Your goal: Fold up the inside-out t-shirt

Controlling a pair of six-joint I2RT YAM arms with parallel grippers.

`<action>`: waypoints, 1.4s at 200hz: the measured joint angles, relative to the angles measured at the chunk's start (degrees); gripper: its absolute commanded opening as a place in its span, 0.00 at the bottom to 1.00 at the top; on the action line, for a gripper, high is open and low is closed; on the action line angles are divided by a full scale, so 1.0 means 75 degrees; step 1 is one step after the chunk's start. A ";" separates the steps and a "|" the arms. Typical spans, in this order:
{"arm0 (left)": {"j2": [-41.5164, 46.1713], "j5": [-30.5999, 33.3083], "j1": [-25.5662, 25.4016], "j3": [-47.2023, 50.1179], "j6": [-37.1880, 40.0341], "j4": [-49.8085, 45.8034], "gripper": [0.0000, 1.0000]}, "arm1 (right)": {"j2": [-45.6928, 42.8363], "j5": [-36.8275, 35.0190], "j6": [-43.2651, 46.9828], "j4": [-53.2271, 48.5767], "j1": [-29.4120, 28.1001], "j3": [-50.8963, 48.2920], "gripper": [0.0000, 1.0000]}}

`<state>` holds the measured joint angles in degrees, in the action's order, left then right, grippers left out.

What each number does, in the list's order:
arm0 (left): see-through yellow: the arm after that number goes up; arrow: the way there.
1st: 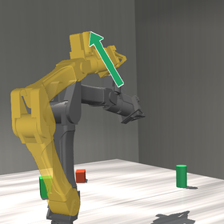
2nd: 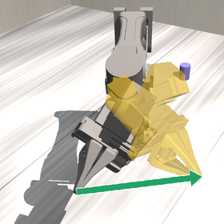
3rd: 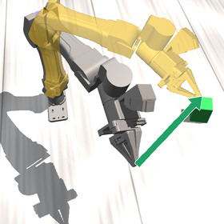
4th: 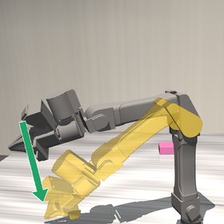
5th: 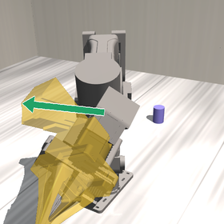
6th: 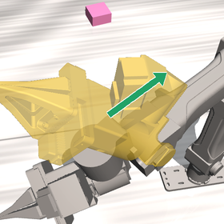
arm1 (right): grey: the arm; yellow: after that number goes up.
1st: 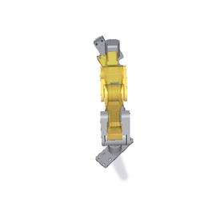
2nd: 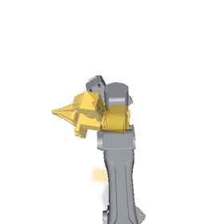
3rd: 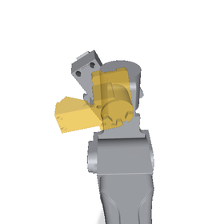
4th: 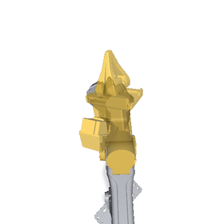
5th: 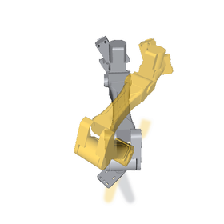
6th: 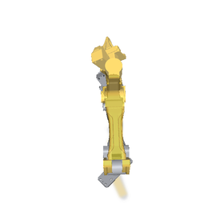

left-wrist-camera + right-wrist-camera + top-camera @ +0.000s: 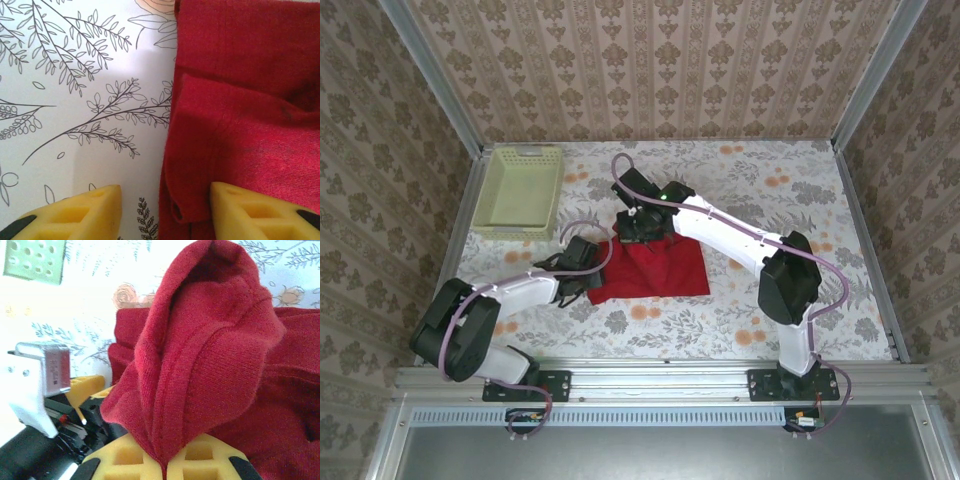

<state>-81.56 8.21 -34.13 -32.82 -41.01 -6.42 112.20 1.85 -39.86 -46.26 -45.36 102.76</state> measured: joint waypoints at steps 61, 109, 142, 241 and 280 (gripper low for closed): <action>0.0294 0.0029 -0.0047 0.0347 -0.0210 0.0420 0.53 | 0.0358 0.0000 -0.0571 0.0373 -0.0096 0.0125 0.00; 0.1201 -0.0163 -0.0204 0.0915 -0.0682 0.0466 0.62 | 0.1081 0.0050 -0.0711 0.0452 -0.0268 0.0670 0.38; 0.2719 -0.0087 -0.0143 0.1131 -0.0848 -0.0262 0.69 | 0.0895 -0.0268 -0.0224 0.0134 -0.0460 0.1040 0.51; 0.1582 -0.0615 0.0058 -0.1556 -0.0358 -0.1973 0.82 | -0.2060 -0.1352 0.0358 0.0769 0.1224 -0.3258 0.53; -0.0297 -0.0399 0.0067 -0.3322 0.0017 -0.2518 0.71 | -0.2060 -0.1341 0.0356 0.1122 0.1172 -0.4025 0.53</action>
<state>-83.79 5.21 -33.63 -57.74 -40.88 -25.30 96.75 -8.21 -37.19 -37.85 -36.58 72.58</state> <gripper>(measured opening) 0.763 0.527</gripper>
